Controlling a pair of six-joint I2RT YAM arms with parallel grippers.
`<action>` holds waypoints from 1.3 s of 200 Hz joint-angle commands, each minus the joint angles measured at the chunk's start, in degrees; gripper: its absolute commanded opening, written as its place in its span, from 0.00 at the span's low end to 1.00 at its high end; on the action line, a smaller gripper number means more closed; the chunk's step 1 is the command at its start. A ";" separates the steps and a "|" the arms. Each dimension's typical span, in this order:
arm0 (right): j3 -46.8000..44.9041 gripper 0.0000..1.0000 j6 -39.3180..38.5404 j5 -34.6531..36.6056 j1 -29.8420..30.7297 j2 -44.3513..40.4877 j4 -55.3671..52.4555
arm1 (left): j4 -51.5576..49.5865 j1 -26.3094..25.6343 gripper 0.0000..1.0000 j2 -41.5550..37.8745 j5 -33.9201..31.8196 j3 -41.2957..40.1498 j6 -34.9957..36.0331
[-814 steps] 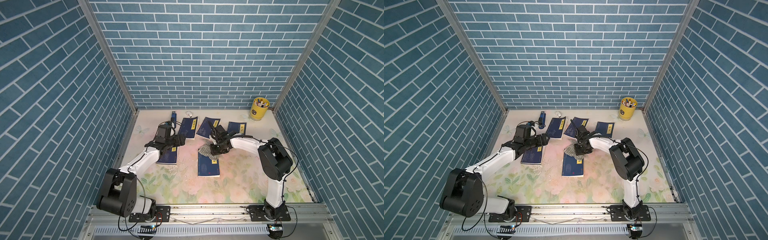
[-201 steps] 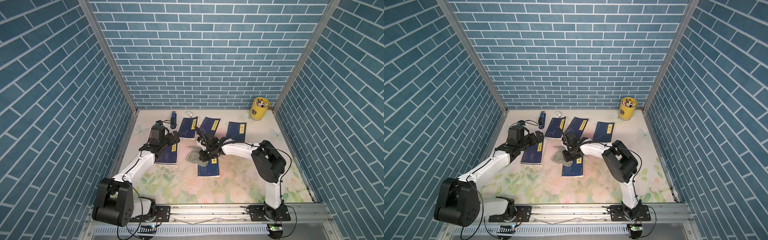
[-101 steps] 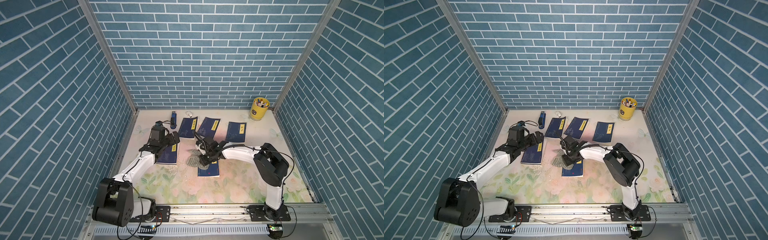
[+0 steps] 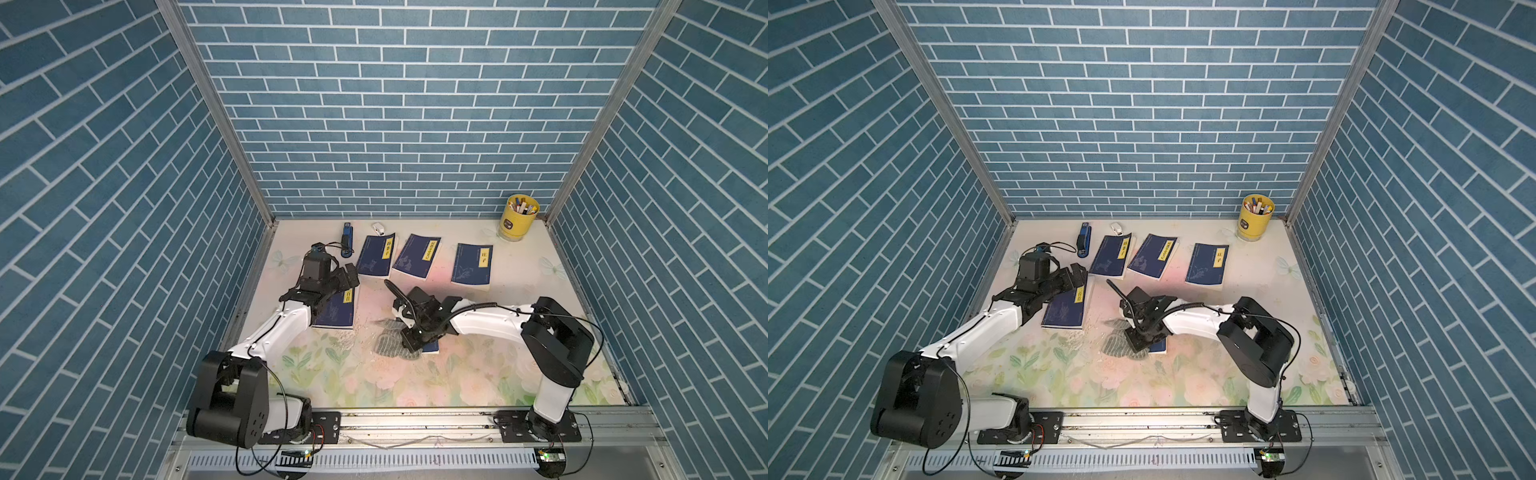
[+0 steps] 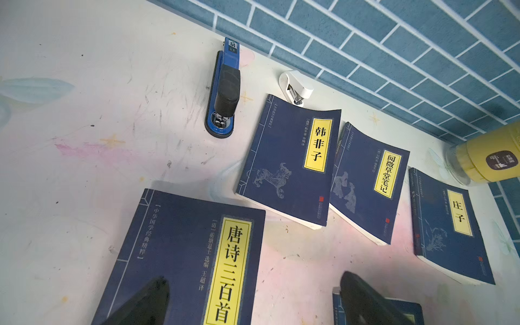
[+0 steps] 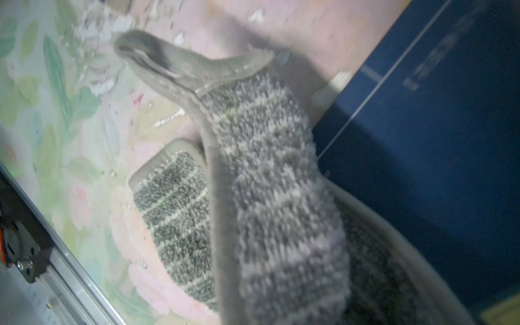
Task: Wipe the cover of the book
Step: Wipe the dirt from the cover of the book.
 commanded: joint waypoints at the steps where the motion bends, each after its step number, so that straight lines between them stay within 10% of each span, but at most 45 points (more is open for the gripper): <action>1: 2.93 0.00 -2.33 1.16 -4.49 6.57 -4.75 | -0.83 0.37 1.00 -0.98 -0.89 0.36 1.00; 82: 19.04 0.00 -7.03 -0.68 -10.58 18.44 -9.39 | -1.71 1.05 1.00 -1.35 -0.81 0.67 1.49; 197: -12.32 0.00 0.35 -0.75 -2.69 -1.82 -4.54 | 0.66 1.17 1.00 1.02 0.06 0.67 0.78; 260: -1.68 0.00 -3.38 1.77 -11.09 7.02 -3.67 | 1.17 1.17 1.00 1.59 1.40 0.78 0.15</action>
